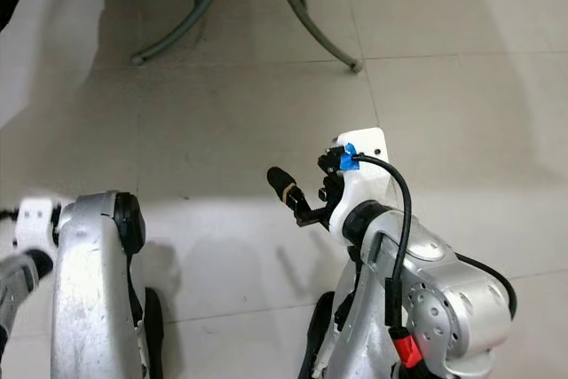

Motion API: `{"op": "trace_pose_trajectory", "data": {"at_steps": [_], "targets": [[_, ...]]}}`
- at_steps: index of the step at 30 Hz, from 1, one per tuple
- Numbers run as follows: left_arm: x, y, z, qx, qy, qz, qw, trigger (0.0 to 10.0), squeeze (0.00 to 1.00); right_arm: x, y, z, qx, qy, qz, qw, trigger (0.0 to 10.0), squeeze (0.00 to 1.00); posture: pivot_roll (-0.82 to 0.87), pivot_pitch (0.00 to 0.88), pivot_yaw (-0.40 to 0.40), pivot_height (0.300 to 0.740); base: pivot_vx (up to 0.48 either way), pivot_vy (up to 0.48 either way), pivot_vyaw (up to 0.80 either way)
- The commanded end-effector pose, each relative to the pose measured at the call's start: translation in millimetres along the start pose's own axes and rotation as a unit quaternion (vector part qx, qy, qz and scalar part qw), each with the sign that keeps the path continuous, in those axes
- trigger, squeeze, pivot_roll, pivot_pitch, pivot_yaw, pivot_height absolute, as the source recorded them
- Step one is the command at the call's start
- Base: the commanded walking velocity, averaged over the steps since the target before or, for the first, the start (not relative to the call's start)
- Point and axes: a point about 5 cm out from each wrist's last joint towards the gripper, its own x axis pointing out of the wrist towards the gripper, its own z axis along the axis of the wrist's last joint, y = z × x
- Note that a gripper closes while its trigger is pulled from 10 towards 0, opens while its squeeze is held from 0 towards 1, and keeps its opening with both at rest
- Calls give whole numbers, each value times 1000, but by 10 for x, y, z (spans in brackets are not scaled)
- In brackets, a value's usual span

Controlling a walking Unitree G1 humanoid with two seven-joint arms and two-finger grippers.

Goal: Building children table

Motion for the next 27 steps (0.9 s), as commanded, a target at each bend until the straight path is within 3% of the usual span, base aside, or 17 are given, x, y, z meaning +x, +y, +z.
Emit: {"op": "trace_pose_trajectory", "data": {"at_steps": [1, 3, 9, 12, 15, 16, 23, 27], "targets": [[36, -101, 280, -2, -58, -31, 998, 10000, 0, 10, -4, -58, 7, 5, -7, 1000, 10000, 0, -57, 437, -38, 300, 0, 0, 0], [15, -123, 565, 25, -104, -36, 994, 10000, 0, 12, -2, -50, 8, -3, -7, 1000, 10000, 0, -52, 426, -35, 300, 0, 0, 0], [-11, -159, 832, 29, -141, -45, 989, 10000, 0, 14, -18, -42, 9, -11, -10, 1000, 10000, 0, -47, 414, -31, 300, 0, 0, 0], [-47, -239, 1067, 25, -171, -67, 983, 10000, 0, 24, -32, -41, 11, -19, -12, 1000, 10000, 0, -35, 399, -30, 300, 0, 0, 0], [-47, -239, 1067, 25, -171, -67, 983, 10000, 0, 24, -32, -41, 11, -19, -12, 1000, 10000, 0, -35, 399, -30, 300, 0, 0, 0], [-84, -305, 1194, 30, -185, -87, 978, 10000, 0, 43, -30, -43, 12, -25, -11, 1000, 10000, 0, -22, 377, -28, 300, 0, 0, 0], [-247, -495, 1296, 47, -196, -136, 970, 10000, 0, 70, -55, 0, 10, -43, -15, 999, 10000, 0, -12, 345, -22, 300, 0, 0, 0], [-301, -459, 1259, 53, -185, -135, 972, 10000, 0, 46, -60, -14, 12, -49, -20, 999, 10000, 0, -2, 338, -21, 300, 0, 0, 0]]}}
